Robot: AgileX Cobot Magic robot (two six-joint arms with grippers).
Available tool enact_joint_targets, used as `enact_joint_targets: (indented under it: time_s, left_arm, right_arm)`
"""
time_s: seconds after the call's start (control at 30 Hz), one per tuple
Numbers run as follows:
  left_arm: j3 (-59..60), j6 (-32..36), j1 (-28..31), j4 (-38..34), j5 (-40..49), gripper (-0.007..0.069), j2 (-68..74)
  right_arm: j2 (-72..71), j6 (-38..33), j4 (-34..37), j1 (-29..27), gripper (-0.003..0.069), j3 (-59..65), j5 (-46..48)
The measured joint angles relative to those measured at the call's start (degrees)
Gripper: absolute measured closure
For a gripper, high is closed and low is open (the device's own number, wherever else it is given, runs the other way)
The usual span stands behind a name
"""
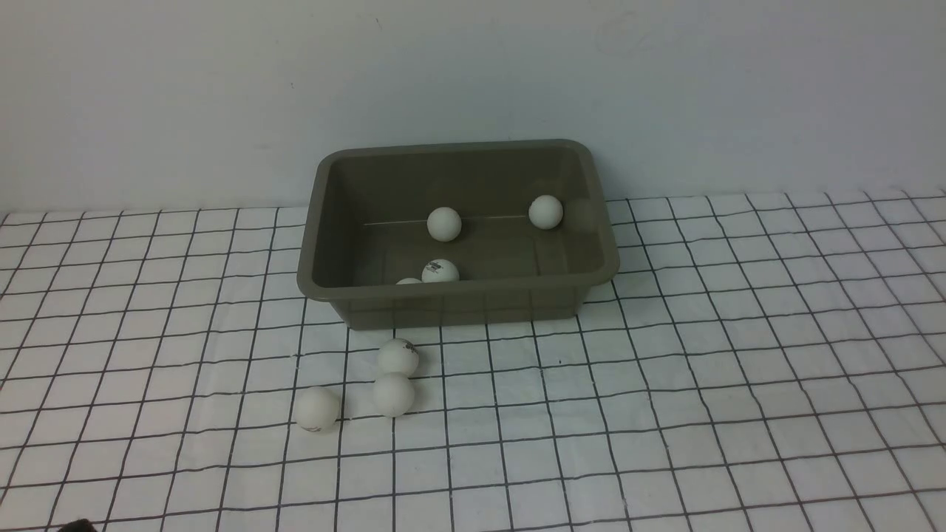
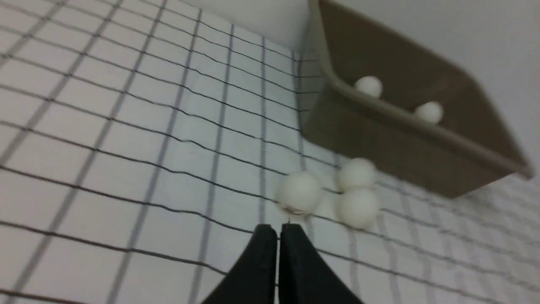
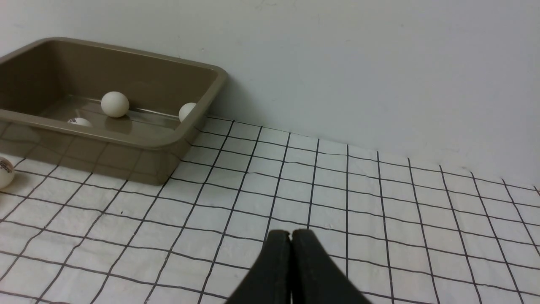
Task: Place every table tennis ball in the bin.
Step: Use the left arm to clamp the table tennis ball closest to it
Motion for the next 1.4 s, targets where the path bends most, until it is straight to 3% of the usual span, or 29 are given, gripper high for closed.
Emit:
enact_joint_targets:
  time_s: [0.3,0.57,0.7,0.8,0.83,0.87,0.9,0.97,1.1,1.27,1.4]
  left_arm:
    - [0.00,-2.33,0.00,-31.30,-4.47,0.0629,0.00]
    - [0.00,-1.53,0.00,-43.46,-11.43,0.0629,0.00]
    - [-1.84,7.95,0.00,-43.84,-11.40,0.0629,0.00]
    - [-7.88,25.31,0.00,-42.03,-7.18,0.0629,0.24]
    - [-8.80,27.68,0.00,-41.96,-6.83,0.0629,0.35]
    - [-13.17,37.92,0.00,-41.66,-2.85,0.0629,3.14]
    - [-13.17,37.92,0.00,-41.66,-2.46,0.0629,3.58]
    - [-19.43,48.83,0.00,-40.64,3.91,0.0629,13.34]
    - [-25.83,55.25,0.00,-36.23,10.52,0.0627,28.61]
    - [-35.54,56.42,0.00,-30.23,16.51,0.0599,49.76]
    - [-45.24,56.47,0.00,-27.60,21.60,0.0524,65.33]
  right_arm:
    - [0.00,0.00,0.03,0.00,0.0676,0.00,0.07]
    - [0.00,-0.11,0.03,0.00,0.0676,0.00,0.08]
    - [0.00,-0.11,0.03,-0.05,0.0676,0.06,0.08]
    - [0.00,0.04,0.03,-0.05,0.0676,0.10,0.13]
    - [0.00,0.17,0.03,-0.05,0.0676,0.10,0.13]
    - [0.00,0.54,0.03,-0.05,0.0676,0.10,0.13]
    - [0.00,0.54,0.03,-0.05,0.0676,0.10,0.13]
    - [0.00,0.73,0.39,-0.05,0.0676,0.10,0.13]
    - [0.00,0.78,0.79,-0.05,0.0676,0.10,0.13]
    - [0.00,0.78,1.66,-0.05,0.0676,0.10,0.13]
    - [0.00,0.78,2.76,-0.05,0.0676,0.10,0.13]
